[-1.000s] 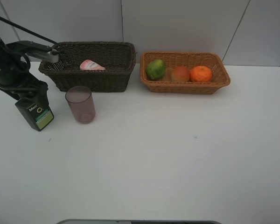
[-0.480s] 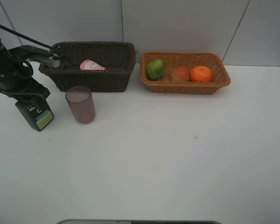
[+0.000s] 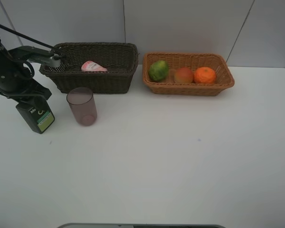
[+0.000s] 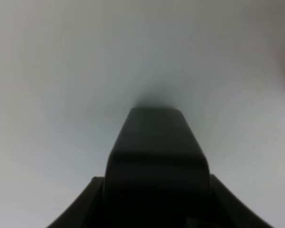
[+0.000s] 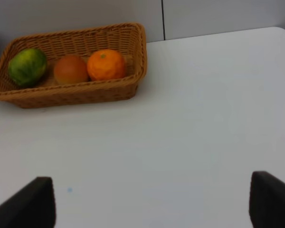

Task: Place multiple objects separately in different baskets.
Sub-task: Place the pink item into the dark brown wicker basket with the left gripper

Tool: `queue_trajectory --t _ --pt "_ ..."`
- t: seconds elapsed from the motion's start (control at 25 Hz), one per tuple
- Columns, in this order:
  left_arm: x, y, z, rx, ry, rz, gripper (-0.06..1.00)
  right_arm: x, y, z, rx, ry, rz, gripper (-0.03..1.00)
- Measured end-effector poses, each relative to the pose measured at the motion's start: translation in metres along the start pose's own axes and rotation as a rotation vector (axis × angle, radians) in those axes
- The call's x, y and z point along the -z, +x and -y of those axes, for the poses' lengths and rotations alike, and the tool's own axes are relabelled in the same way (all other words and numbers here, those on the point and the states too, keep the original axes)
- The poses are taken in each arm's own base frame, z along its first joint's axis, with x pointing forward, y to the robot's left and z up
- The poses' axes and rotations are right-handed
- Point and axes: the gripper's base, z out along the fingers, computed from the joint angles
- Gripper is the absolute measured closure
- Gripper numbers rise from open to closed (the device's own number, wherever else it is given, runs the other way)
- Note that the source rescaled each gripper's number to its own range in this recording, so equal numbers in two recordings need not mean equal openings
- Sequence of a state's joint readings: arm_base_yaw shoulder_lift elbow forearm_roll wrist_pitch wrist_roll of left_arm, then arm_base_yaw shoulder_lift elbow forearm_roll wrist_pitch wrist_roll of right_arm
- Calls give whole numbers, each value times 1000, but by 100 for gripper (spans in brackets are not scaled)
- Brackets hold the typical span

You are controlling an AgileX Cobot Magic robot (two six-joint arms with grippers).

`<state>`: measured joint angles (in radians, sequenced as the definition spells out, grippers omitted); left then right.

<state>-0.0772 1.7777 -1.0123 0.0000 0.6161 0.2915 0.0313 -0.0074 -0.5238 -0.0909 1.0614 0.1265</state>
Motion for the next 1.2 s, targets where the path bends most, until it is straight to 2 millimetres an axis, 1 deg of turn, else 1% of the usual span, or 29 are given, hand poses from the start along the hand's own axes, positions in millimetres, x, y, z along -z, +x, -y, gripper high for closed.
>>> queue_trajectory --t 0.44,0.56,0.68,0.8,0.96,1.04,1.2 --pt "0 0 0 11 4 -2 45 0 0 0 0 0 0 20" --pt "4 -2 0 41 15 -26 45 0 0 0 0 0 0 20" --pt "20 -12 -3 92 11 -11 45 0 0 0 0 0 0 20" --pt "48 -26 -7 168 2 34 45 0 0 0 0 0 0 20" --pt "77 -44 -11 255 0 62 45 0 0 0 0 0 0 20" --pt "89 -53 -9 269 1 82 45 0 0 0 0 0 0 20" --pt "112 -75 -1 261 -4 175 45 0 0 0 0 0 0 20"
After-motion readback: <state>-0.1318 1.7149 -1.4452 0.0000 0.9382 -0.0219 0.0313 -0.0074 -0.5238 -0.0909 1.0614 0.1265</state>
